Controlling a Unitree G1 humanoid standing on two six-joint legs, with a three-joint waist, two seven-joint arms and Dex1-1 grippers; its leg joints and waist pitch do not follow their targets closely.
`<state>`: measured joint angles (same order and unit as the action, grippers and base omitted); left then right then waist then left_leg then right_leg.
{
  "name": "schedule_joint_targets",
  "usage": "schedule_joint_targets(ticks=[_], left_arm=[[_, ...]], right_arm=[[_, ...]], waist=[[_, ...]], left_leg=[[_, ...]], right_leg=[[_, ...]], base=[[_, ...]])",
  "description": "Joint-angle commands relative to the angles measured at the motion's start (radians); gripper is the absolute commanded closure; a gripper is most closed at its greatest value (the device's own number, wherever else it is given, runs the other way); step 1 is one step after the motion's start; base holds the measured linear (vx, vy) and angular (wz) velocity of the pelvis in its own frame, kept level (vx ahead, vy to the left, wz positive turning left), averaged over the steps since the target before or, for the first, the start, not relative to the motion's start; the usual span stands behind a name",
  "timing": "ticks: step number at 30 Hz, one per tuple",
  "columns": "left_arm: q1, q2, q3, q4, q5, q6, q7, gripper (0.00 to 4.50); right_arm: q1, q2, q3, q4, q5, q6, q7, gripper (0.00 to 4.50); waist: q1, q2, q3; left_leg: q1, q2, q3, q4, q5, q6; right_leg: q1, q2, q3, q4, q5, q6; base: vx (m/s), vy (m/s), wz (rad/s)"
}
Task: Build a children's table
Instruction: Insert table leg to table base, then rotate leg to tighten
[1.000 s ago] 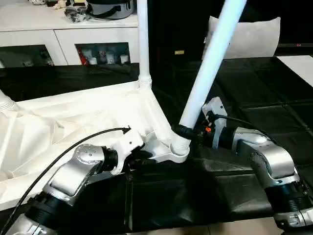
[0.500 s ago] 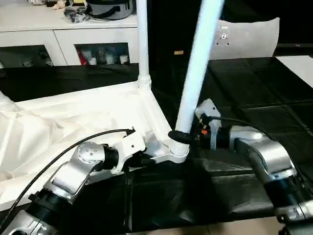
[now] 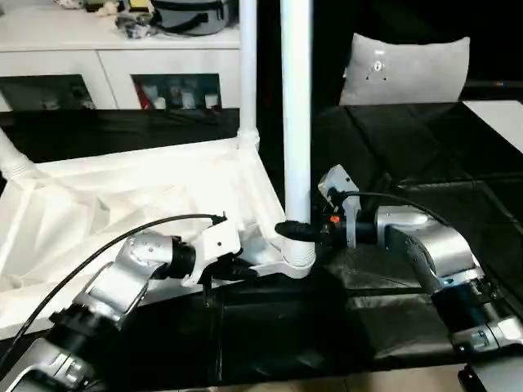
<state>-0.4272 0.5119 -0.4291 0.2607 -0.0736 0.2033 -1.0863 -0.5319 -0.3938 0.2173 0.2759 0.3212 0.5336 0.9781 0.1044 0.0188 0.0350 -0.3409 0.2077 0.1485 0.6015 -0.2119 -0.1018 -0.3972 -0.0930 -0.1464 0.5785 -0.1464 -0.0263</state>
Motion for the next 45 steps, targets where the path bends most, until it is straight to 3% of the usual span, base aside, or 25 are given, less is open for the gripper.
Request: schedule_joint_targets(ticks=[1, 4, 6, 7, 8, 9, 10, 12, 13, 14, 19, 20, 24, 28, 31, 32, 37, 40, 45], left_arm=[[-0.02, -0.008, -0.025, 0.008, 0.03, -0.027, -0.011, 4.5], [-0.019, -0.011, -0.015, 0.022, 0.034, -0.023, 0.006, 4.5], [-0.015, -0.019, 0.0, 0.033, 0.028, -0.016, 0.016, 4.5], [-0.013, -0.025, 0.01, 0.038, 0.022, -0.009, 0.022, 4.5], [-0.013, -0.025, 0.011, 0.039, 0.022, -0.008, 0.022, 4.5], [-0.014, -0.027, 0.013, 0.041, 0.02, -0.007, 0.023, 4.5], [-0.013, -0.029, 0.016, 0.041, 0.015, -0.002, 0.024, 4.5], [-0.012, -0.038, 0.025, 0.043, 0.008, 0.004, 0.023, 4.5], [-0.012, -0.041, 0.027, 0.044, 0.005, 0.006, 0.024, 4.5], [-0.013, -0.043, 0.029, 0.045, 0.003, 0.008, 0.024, 4.5], [-0.015, -0.044, 0.028, 0.045, 0.008, 0.01, 0.026, 4.5], [-0.014, -0.042, 0.026, 0.04, 0.008, 0.012, 0.023, 4.5], [-0.01, -0.029, 0.016, 0.028, 0.019, 0.01, 0.009, 4.5], [-0.013, -0.01, 0.005, 0.02, 0.035, -0.006, -0.017, 4.5], [-0.021, -0.006, 0.007, 0.021, 0.034, -0.007, -0.026, 4.5], [-0.027, -0.005, 0.008, 0.024, 0.034, -0.009, -0.031, 4.5], [-0.074, -0.014, 0.001, 0.067, 0.039, -0.036, -0.06, 4.5], [-0.112, -0.03, -0.004, 0.107, 0.045, -0.053, -0.071, 4.5], [-0.216, -0.073, 0.005, 0.237, 0.061, -0.101, -0.06, 4.5]], right_arm=[[0.054, -0.005, -0.021, 0.012, 0.006, -0.003, 0.0, 2.62], [0.087, -0.002, -0.049, 0.002, 0.029, -0.009, -0.001, 2.62], [0.12, 0.005, -0.076, -0.003, 0.045, -0.02, -0.014, 2.62], [0.15, 0.009, -0.097, -0.001, 0.053, -0.04, -0.026, 2.62], [0.153, 0.009, -0.1, -0.001, 0.053, -0.042, -0.028, 2.62], [0.165, 0.012, -0.109, 0.001, 0.054, -0.054, -0.034, 2.62], [0.182, 0.017, -0.121, 0.001, 0.06, -0.066, -0.038, 2.62], [0.217, 0.026, -0.141, -0.004, 0.067, -0.091, -0.042, 2.62], [0.229, 0.026, -0.142, -0.009, 0.067, -0.1, -0.041, 2.62], [0.241, 0.025, -0.141, -0.016, 0.065, -0.11, -0.039, 2.62], [0.295, -0.014, -0.088, -0.075, 0.003, -0.155, -0.038, 2.62], [0.297, -0.041, -0.049, -0.082, -0.038, -0.17, -0.03, 2.62], [0.275, -0.066, -0.003, -0.056, -0.102, -0.199, -0.02, 2.62], [0.216, -0.076, 0.051, -0.006, -0.124, -0.183, 0.028, 2.62], [0.203, -0.083, 0.077, 0.009, -0.126, -0.173, 0.052, 2.62], [0.203, -0.085, 0.085, 0.012, -0.121, -0.167, 0.069, 2.62], [0.193, -0.085, 0.111, 0.057, -0.127, -0.164, 0.116, 2.62], [0.183, -0.082, 0.117, 0.067, -0.127, -0.162, 0.121, 2.62], [0.178, -0.077, 0.121, 0.041, -0.114, -0.133, 0.121, 2.62]], waist=[[-0.001, 0.003, -0.055], [0.004, 0.004, -0.057], [0.004, 0.015, -0.054], [0.003, 0.014, -0.051], [0.004, 0.023, -0.052], [0.0, 0.015, -0.051], [0.001, 0.014, -0.052], [0.0, 0.029, -0.051], [0.001, 0.023, -0.052], [-0.001, 0.027, -0.051], [-0.001, 0.028, -0.051], [-0.001, 0.028, -0.051], [-0.003, 0.027, -0.05], [-0.014, 0.021, -0.045], [-0.02, 0.022, -0.044], [-0.022, 0.016, -0.043], [-0.024, 0.025, -0.042], [-0.025, 0.025, -0.041], [-0.025, 0.021, -0.038]], left_leg=[[-0.002, 0.021, 0.007, -0.076, -0.204, 0.021], [0.0, 0.021, 0.006, -0.077, -0.213, 0.02], [0.004, 0.019, 0.005, -0.077, -0.245, 0.016], [0.009, 0.017, 0.006, -0.077, -0.274, 0.016], [0.011, 0.017, 0.003, -0.078, -0.288, 0.014], [0.013, 0.016, 0.003, -0.078, -0.306, 0.015], [0.012, 0.015, 0.002, -0.078, -0.304, 0.016], [0.013, 0.014, 0.001, -0.077, -0.313, 0.018], [0.016, 0.013, 0.002, -0.076, -0.316, 0.021], [0.011, 0.013, 0.0, -0.077, -0.314, 0.023], [0.006, 0.011, 0.0, -0.078, -0.297, 0.034], [0.006, 0.011, 0.0, -0.078, -0.295, 0.034], [0.006, 0.011, 0.0, -0.078, -0.311, 0.035], [0.008, 0.007, -0.002, -0.077, -0.343, 0.037], [0.012, 0.007, -0.003, -0.076, -0.357, 0.037], [0.01, 0.008, -0.004, -0.077, -0.358, 0.038], [0.008, 0.014, -0.006, -0.087, -0.353, 0.044], [0.004, 0.018, -0.006, -0.091, -0.342, 0.045], [0.014, 0.014, -0.001, -0.088, -0.348, 0.043]], right_leg=[[0.055, -0.062, 0.059, -0.078, -0.422, -0.087], [0.056, -0.061, 0.056, -0.08, -0.429, -0.081], [0.053, -0.059, 0.053, -0.086, -0.45, -0.077], [0.05, -0.06, 0.05, -0.093, -0.483, -0.07], [0.051, -0.06, 0.047, -0.092, -0.496, -0.069], [0.052, -0.058, 0.043, -0.099, -0.517, -0.058], [0.053, -0.059, 0.043, -0.098, -0.519, -0.055], [0.05, -0.059, 0.04, -0.103, -0.534, -0.051], [0.049, -0.059, 0.038, -0.107, -0.536, -0.05], [0.052, -0.058, 0.037, -0.103, -0.531, -0.05], [0.053, -0.057, 0.037, -0.106, -0.546, -0.036], [0.053, -0.057, 0.037, -0.105, -0.546, -0.035], [0.051, -0.057, 0.035, -0.107, -0.563, -0.027], [0.049, -0.055, 0.027, -0.117, -0.611, -0.008], [0.046, -0.056, 0.025, -0.122, -0.627, -0.002], [0.046, -0.056, 0.025, -0.122, -0.624, 0.0], [0.049, -0.057, 0.037, -0.112, -0.553, -0.035], [0.052, -0.057, 0.042, -0.107, -0.519, -0.055], [0.047, -0.057, 0.044, -0.113, -0.541, -0.057]], base=[[0.0, 0.0, 0.0], [0.0, 0.0, 0.0], [0.0, 0.0, 0.0], [0.0, 0.0, 0.0], [0.0, 0.0, 0.0], [0.0, 0.0, 0.0], [0.0, 0.0, 0.0], [0.0, 0.0, 0.0], [0.0, 0.0, 0.0], [0.0, 0.0, 0.0], [0.0, 0.0, 0.0], [0.0, 0.0, 0.0], [0.0, 0.0, 0.0], [0.0, 0.0, 0.0], [0.0, 0.0, 0.0], [0.0, 0.0, 0.0], [0.0, 0.0, 0.0], [0.0, 0.0, 0.0], [0.0, 0.0, 0.0]])
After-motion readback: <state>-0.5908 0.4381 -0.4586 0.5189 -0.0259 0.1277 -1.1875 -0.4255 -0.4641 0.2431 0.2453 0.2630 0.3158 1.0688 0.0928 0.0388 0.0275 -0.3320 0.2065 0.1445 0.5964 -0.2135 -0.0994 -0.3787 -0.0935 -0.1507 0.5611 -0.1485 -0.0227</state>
